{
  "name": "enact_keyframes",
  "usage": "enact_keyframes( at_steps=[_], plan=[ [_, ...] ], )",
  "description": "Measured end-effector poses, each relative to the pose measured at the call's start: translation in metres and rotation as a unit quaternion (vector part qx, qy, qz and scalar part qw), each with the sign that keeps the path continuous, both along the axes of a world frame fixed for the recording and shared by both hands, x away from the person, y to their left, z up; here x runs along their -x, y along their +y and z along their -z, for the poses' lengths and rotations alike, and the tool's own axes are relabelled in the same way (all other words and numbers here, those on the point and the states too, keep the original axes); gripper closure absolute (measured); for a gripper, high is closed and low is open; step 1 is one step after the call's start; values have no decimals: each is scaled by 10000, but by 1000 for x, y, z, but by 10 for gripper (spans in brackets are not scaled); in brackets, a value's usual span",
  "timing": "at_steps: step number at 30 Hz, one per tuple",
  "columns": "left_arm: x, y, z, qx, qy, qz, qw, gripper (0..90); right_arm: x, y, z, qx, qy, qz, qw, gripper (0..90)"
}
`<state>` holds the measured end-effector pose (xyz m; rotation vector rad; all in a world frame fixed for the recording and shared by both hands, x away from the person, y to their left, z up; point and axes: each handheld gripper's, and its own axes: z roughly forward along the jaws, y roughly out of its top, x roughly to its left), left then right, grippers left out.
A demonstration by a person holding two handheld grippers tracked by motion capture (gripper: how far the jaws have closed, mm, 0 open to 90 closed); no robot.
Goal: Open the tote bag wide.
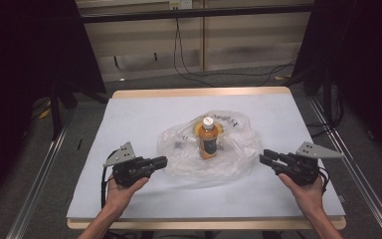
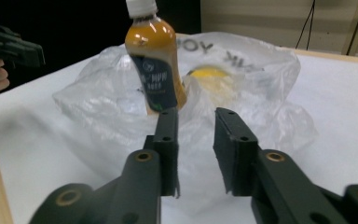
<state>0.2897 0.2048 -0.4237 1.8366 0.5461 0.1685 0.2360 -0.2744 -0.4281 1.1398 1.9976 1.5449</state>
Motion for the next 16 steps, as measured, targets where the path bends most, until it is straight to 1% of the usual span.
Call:
enact_keyframes(
  at_steps=[1, 2, 3, 4, 5, 6, 7, 8, 9, 10, 11, 12, 13, 14, 15, 16],
  plan=[
    [2, 3, 1, 20, -33, -60, 10000, 793, 3, -1, 2, 2, 8, 1, 10000, 553],
    [2, 3, 1, 20, -33, -60, 10000, 695, 7, -1, 3, -2, 22, 19, 10000, 509],
    [7, 9, 2, 7, -43, -329, 9995, 563, 11, -2, 5, 34, -5, 91, 10000, 453],
    [8, 13, 3, 15, -22, -304, 9995, 555, 15, -2, 6, 2, -8, 140, 9999, 382],
    [8, 13, 3, 15, -22, -304, 9995, 547, 17, -3, 7, -4, -19, 219, 9998, 313],
    [10, 16, 3, 1, -67, -312, 9995, 547, 17, -3, 7, -4, -19, 219, 9998, 313],
    [13, 18, 3, -73, -128, -421, 9990, 516, 20, -4, 7, 9, -10, 287, 9996, 267],
    [16, 21, 3, -46, -192, -497, 9986, 455, 22, -5, 7, -2, -17, 357, 9994, 222],
    [19, 26, 5, -48, -310, -660, 9973, 283, 27, -10, 7, -20, -22, 487, 9988, 133],
    [19, 26, 5, -48, -310, -660, 9973, 215, 27, -10, 7, -20, -22, 487, 9988, 133],
    [20, 29, 7, -52, -314, -727, 9968, 176, 32, -15, 7, -78, -126, 620, 9980, 70],
    [21, 34, 8, -73, -379, -784, 9962, 151, 33, -17, 6, -40, -185, 719, 9972, 44],
    [21, 34, 8, -73, -379, -784, 9962, 138, 34, -18, 6, -80, -196, 778, 9967, 35],
    [20, 37, 9, -49, -361, -792, 9962, 138, 34, -18, 6, -80, -196, 778, 9967, 35],
    [17, 38, 11, -21, -304, -892, 9955, 96, 33, -21, 6, -141, -163, 829, 9963, 18],
    [17, 38, 11, -21, -304, -892, 9955, 80, 33, -21, 6, -141, -163, 829, 9963, 18]
  ],
)
